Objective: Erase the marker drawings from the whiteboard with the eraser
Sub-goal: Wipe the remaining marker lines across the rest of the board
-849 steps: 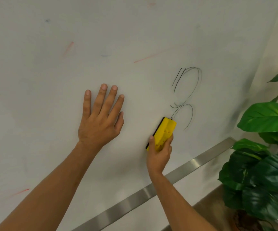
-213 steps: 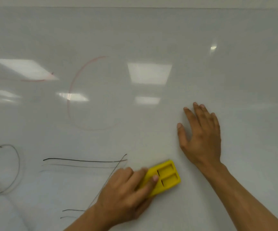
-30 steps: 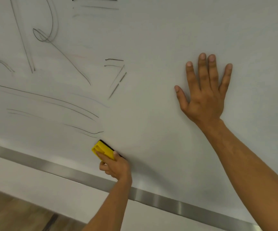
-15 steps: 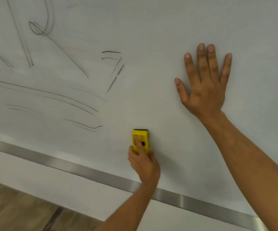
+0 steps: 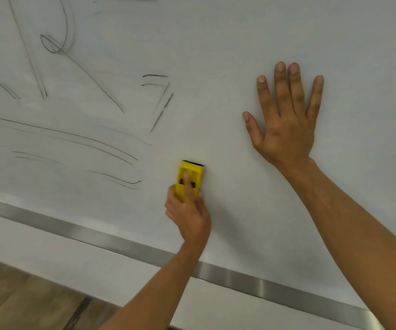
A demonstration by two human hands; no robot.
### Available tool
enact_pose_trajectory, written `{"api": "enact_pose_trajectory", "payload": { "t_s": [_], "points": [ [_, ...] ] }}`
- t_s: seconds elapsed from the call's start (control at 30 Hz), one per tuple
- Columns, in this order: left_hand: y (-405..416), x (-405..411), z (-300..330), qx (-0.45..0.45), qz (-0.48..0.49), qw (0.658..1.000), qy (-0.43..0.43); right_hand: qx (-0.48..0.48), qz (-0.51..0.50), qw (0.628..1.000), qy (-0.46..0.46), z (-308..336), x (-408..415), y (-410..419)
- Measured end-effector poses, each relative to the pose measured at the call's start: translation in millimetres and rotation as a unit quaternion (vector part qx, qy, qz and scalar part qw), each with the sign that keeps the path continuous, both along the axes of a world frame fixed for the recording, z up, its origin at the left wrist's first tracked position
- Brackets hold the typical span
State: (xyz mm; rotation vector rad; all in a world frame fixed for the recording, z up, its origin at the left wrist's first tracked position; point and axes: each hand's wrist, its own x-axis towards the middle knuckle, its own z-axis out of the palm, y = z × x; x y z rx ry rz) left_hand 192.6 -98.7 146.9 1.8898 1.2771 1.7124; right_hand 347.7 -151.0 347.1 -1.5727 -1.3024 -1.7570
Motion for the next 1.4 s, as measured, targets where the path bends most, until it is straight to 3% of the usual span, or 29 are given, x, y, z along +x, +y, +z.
{"api": "enact_pose_trajectory", "payload": {
  "t_s": [0.1,0.2,0.37,0.47,0.57,0.6,0.73,0.8,0.87,0.97,1.03,1.17,1.23,1.33,1.4],
  "points": [
    [-20.9,15.4,-27.5,0.166,-0.069,0.971,0.156,-0.006,0.028,0.999,0.014,-4.2,2.0,-10.8],
    [-24.8,20.8,-66.6,0.313,-0.092,0.884,0.334,-0.017,0.018,1.0,0.017,-18.8,13.1,-28.6],
    [-27.7,19.1,-107.7,0.395,-0.148,0.686,0.594,-0.043,-0.026,0.999,-0.013,-33.8,41.7,-45.2],
    [-30.4,20.3,-115.4,0.41,-0.182,0.634,0.63,-0.034,-0.024,0.999,-0.023,-35.3,43.9,-41.2],
    [-26.4,21.0,-110.3,0.428,-0.17,0.648,0.606,-0.025,-0.019,0.999,-0.022,-36.9,44.5,-39.9],
    [-24.9,21.4,-102.6,0.434,-0.156,0.675,0.576,-0.023,-0.019,0.999,-0.023,-36.9,44.7,-40.3],
    [-16.2,31.6,-45.3,0.406,-0.08,0.837,0.357,-0.024,-0.014,0.999,-0.026,-36.8,44.1,-41.6],
    [-10.0,33.6,-21.0,0.37,-0.054,0.882,0.288,-0.024,-0.013,0.999,-0.024,-36.6,44.1,-41.4],
    [-8.9,35.2,-11.2,0.342,-0.053,0.904,0.251,-0.021,-0.015,0.999,-0.023,-36.3,43.7,-40.7],
    [-20.8,41.2,-26.5,0.365,-0.073,0.886,0.275,-0.019,-0.02,0.999,-0.024,-37.0,42.8,-39.2],
    [-29.7,46.5,-49.3,0.397,-0.099,0.839,0.359,-0.021,-0.022,0.999,-0.025,-37.3,42.5,-38.6],
    [-42.8,46.9,-100.0,0.418,-0.164,0.712,0.539,-0.025,-0.018,0.999,-0.027,-37.6,41.5,-40.7],
    [-43.3,41.8,-116.7,0.404,-0.192,0.683,0.578,-0.024,-0.008,0.999,-0.029,-38.1,42.0,-41.5],
    [-26.9,27.9,-118.0,0.402,-0.2,0.689,0.569,-0.015,0.0,0.999,-0.029,-36.9,42.1,-41.2],
    [-11.2,14.3,-105.8,0.401,-0.167,0.74,0.514,-0.002,0.012,1.0,-0.017,-37.0,37.7,-38.7]
  ]
}}
